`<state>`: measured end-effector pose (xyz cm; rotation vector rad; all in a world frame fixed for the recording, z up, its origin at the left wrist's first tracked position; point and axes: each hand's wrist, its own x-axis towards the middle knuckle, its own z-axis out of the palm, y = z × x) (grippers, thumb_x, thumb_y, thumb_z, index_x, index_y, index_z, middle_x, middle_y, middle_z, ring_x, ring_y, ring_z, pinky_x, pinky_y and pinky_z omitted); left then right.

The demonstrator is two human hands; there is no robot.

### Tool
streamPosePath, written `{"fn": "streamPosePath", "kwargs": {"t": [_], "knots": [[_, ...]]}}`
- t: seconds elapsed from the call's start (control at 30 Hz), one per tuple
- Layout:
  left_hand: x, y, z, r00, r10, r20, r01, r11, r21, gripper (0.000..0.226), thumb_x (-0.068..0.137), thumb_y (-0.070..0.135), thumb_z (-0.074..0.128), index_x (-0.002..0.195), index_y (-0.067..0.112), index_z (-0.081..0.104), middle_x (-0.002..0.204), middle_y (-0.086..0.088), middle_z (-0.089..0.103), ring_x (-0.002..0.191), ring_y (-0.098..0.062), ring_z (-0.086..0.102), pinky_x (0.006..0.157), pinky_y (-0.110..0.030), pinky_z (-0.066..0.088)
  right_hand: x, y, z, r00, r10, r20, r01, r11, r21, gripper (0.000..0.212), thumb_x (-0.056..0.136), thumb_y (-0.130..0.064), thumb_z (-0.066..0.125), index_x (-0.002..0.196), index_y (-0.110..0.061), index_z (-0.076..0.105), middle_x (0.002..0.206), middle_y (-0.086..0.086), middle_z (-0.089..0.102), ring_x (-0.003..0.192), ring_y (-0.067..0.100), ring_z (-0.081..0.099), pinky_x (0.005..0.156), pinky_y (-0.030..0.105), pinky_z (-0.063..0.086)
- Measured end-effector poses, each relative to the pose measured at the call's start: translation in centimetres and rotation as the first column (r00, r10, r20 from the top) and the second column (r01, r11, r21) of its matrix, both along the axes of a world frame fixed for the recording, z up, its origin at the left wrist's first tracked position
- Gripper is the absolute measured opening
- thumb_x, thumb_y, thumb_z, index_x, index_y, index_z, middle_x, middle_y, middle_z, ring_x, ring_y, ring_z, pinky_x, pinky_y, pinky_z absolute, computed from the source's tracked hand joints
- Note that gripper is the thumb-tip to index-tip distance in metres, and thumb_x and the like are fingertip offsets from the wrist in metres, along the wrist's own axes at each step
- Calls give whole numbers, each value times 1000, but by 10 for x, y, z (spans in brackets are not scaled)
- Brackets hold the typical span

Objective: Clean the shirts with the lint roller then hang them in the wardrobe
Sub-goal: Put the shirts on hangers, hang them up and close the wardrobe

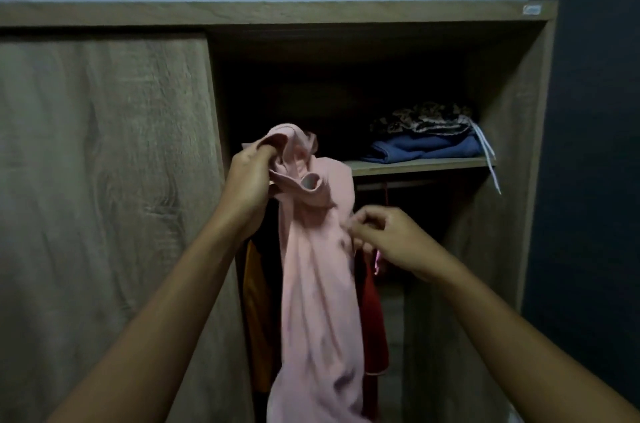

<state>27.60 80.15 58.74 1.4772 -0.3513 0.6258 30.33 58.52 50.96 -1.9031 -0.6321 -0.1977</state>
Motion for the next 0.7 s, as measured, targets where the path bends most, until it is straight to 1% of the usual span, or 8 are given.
{"fn": "streamPosePath", "kwargs": {"t": [0.07,0.13,0.27,0.37,0.43,0.53,0.6,0.7], "knots": [[-6,0,2,999,2,-34,-4,997,-71,35,97,23,49,84,16,80,89,-13,77,88,-30,74,76,-38,55,10,0,-1,982,-126,138,113,989,96,24,84,-36,77,95,-20,63,74,-3,62,63,11,54,55,28,45],[-6,4,2,996,5,-92,-15,995,-101,31,93,31,55,76,23,80,86,-3,77,90,-23,72,82,-39,57,18,3,-3,954,-142,263,132,990,54,43,78,-29,80,115,-32,57,102,-7,63,84,6,59,72,27,52],[-12,4,2,943,-291,-162,237,927,-289,44,95,42,56,116,2,59,106,-27,73,98,-36,73,78,-50,60,28,23,-10,916,9,401,82,974,-210,81,76,-24,82,145,-35,41,147,-5,43,132,8,41,109,30,38],[-18,0,4,914,-360,-186,292,904,-312,41,102,41,43,120,5,49,109,-30,71,98,-37,74,76,-51,60,33,42,-24,923,33,382,78,959,-272,13,83,-21,72,94,-27,71,99,-14,67,92,-5,58,78,21,45],[-23,8,6,927,-329,-180,270,919,-289,42,99,41,48,124,7,49,122,-32,65,103,-37,72,78,-50,60,36,45,-30,938,-66,342,148,965,-218,28,80,-15,69,58,-26,55,58,-14,58,59,-10,51,59,24,38],[-19,30,6,978,-76,-196,60,994,-89,54,80,42,63,120,4,61,115,-21,69,111,-35,69,85,-44,58,41,37,-26,956,-155,247,193,972,-137,6,78,-10,67,73,-14,69,69,-5,71,70,5,66,63,28,49],[-16,43,3,976,167,-136,-153,982,107,33,83,33,59,103,8,69,97,-9,71,99,-16,72,84,-32,55,42,30,-17,958,-178,223,208,970,-122,7,77,-13,64,79,-8,69,75,3,72,77,17,69,70,35,53],[-22,57,-6,969,122,-215,-67,967,245,22,90,19,51,80,11,68,72,-5,69,70,-18,67,65,-29,47,43,22,-4,957,-164,239,204,967,-155,9,77,-11,62,78,-5,68,77,7,71,79,23,67,71,39,51]]}}
